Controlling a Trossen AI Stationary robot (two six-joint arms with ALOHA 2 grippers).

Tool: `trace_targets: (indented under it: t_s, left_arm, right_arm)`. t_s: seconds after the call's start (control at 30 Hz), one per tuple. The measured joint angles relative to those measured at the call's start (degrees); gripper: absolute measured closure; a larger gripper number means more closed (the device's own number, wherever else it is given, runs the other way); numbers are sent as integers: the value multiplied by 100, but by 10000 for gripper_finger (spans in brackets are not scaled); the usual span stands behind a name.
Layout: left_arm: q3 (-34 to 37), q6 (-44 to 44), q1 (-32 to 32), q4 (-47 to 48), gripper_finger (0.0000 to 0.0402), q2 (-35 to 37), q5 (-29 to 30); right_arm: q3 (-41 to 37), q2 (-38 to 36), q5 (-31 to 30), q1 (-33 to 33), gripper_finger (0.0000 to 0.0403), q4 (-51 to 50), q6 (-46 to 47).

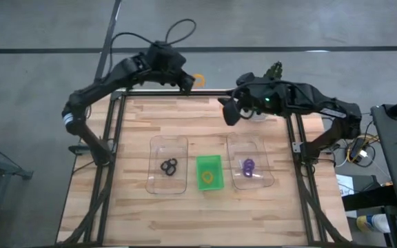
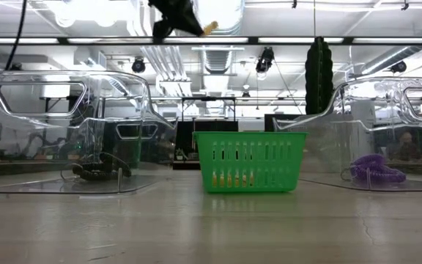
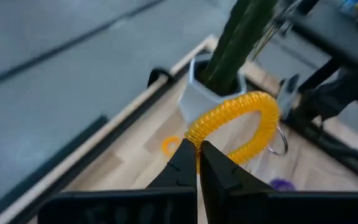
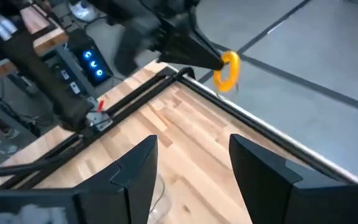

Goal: Sort spring keychains
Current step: Put the left yellow spring keychain into the green bin

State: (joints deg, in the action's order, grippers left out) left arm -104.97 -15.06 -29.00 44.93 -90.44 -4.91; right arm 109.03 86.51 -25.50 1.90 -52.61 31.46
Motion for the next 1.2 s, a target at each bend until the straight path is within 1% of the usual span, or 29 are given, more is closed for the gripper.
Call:
trace_targets:
  t_s: [0.07,0.2,0.4,0.53,0.67,0.77,0.9,0.93,1.0,1.13,1.2]
  left_arm:
    - [0,-15,42,-118,401,144,5]
    - [-11,-113,210,-257,401,315,18]
    - [-11,-97,609,-352,401,353,128]
    - [-11,-58,803,-408,402,370,223]
    - [-11,19,867,-457,401,384,295]
    - [-11,17,868,-590,401,417,297]
    - [-11,15,873,-735,401,472,310]
    - [-11,19,875,-741,401,486,310]
    - [-11,17,875,-739,401,496,304]
    - [-11,19,886,-729,401,499,291]
    - [-11,17,886,-728,401,499,293]
  right_arm:
    - [0,90,108,68,209,166,-187]
    - [0,255,422,203,209,822,-469]
    - [0,443,448,416,209,1332,-684]
    - [2,491,449,547,209,1403,-645]
    - [4,539,508,639,209,1389,-629]
    - [4,555,891,737,209,1385,-572]
    - [5,639,997,832,211,1269,-461]
    - [2,676,995,834,217,1256,-455]
    - [2,700,993,840,241,1313,-454]
    - [2,700,1037,847,333,1416,-638]
    - [2,700,1035,852,336,1479,-760]
